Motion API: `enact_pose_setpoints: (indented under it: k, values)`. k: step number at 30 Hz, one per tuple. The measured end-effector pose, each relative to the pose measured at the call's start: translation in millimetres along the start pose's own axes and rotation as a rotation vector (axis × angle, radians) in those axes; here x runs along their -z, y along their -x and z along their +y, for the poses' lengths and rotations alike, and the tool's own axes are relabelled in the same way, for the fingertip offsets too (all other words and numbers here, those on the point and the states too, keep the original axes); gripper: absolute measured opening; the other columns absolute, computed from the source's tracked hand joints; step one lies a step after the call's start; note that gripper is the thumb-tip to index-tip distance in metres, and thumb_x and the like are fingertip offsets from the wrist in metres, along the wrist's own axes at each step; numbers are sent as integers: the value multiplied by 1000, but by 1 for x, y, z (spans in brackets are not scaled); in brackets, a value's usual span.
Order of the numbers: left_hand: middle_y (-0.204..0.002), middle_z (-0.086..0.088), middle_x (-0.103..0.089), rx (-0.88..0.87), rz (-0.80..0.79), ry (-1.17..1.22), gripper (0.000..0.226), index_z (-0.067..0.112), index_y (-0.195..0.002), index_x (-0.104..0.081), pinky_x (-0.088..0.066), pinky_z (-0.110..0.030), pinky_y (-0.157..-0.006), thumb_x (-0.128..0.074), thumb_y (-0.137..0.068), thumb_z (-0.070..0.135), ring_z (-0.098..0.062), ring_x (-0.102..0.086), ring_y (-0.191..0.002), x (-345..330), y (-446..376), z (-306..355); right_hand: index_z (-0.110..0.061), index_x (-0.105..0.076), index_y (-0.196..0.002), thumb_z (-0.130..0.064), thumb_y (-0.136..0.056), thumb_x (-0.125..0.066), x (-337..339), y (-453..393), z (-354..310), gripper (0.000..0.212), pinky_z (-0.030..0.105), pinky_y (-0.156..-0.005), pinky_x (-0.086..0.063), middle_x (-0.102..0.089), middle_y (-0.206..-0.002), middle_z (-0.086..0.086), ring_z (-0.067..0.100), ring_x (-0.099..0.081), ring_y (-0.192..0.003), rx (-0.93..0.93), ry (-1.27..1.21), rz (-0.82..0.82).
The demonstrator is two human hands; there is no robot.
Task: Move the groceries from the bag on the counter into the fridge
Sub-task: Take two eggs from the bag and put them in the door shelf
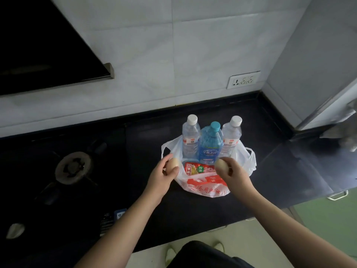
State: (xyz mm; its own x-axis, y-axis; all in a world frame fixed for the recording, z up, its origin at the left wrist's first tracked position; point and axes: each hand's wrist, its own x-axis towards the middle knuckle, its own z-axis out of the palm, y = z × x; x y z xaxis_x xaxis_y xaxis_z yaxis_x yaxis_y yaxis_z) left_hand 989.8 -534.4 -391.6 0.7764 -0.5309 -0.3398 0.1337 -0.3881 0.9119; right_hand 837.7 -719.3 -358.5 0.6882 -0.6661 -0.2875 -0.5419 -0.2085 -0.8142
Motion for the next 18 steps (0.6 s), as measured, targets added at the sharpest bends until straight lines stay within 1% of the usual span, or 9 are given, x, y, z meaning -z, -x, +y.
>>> enact_pose_setpoints:
  k: [2, 4, 6, 9, 12, 14, 16, 18]
  values:
    - [-134, 2, -53, 70, -16, 286, 46, 35, -127, -58, -53, -37, -94, -72, -84, 25, -18, -61, -113, 14, 20, -6, -26, -56, -120, -39, -91, -60, -5, 11, -12, 32, 31, -86, -54, -65, -111, -4, 14, -65, -101, -101, -203, -98]
    - [-128, -8, -56, 117, -4, 548, 43, 22, -123, -61, -56, -34, -88, -71, -81, 20, -22, -67, -105, 27, 41, -8, -24, -57, -122, -33, -94, -58, -14, 23, -21, 29, 34, -90, -54, -65, -117, 2, 18, -67, -104, -197, -508, -179]
    - [-126, -15, -57, 123, 4, 678, 46, 15, -124, -60, -56, -33, -84, -68, -79, 21, -25, -68, -103, 40, 57, -4, -19, -57, -123, -25, -95, -56, -25, 33, -32, 28, 33, -90, -53, -63, -119, 7, 21, -64, -109, -276, -777, -196]
    - [-124, -20, -59, 106, -29, 735, 47, 13, -126, -57, -56, -31, -81, -65, -81, 22, -30, -67, -105, 56, 75, 4, -11, -59, -117, -19, -95, -55, -44, 45, -48, 24, 34, -91, -52, -66, -114, 11, 24, -64, -106, -375, -1074, -158]
    - [-123, -23, -60, 69, -78, 790, 40, 10, -127, -54, -55, -30, -80, -58, -88, 13, -31, -68, -103, 73, 88, 15, -9, -58, -115, -20, -95, -55, -60, 55, -65, 23, 31, -82, -56, -70, -108, 13, 25, -66, -103, -356, -1214, -138]
    - [-122, -24, -60, 32, -99, 836, 42, 9, -128, -52, -56, -29, -79, -56, -86, 11, -31, -68, -100, 82, 95, 23, -6, -56, -117, -20, -95, -54, -68, 61, -74, 26, 30, -77, -58, -71, -108, 15, 26, -67, -100, -355, -1264, -164]
    - [-117, -22, -62, 2, -93, 884, 45, 10, -130, -51, -56, -28, -78, -56, -85, 13, -31, -69, -98, 89, 102, 30, -4, -54, -122, -21, -95, -53, -77, 68, -81, 32, 32, -74, -58, -70, -107, 16, 26, -68, -95, -372, -1249, -206]
    - [-114, -19, -65, -22, -78, 920, 43, 12, -129, -53, -55, -28, -78, -55, -86, 15, -30, -68, -99, 94, 110, 36, -4, -54, -123, -21, -94, -51, -84, 73, -86, 34, 31, -67, -58, -72, -97, 14, 24, -67, -83, -388, -1196, -243]
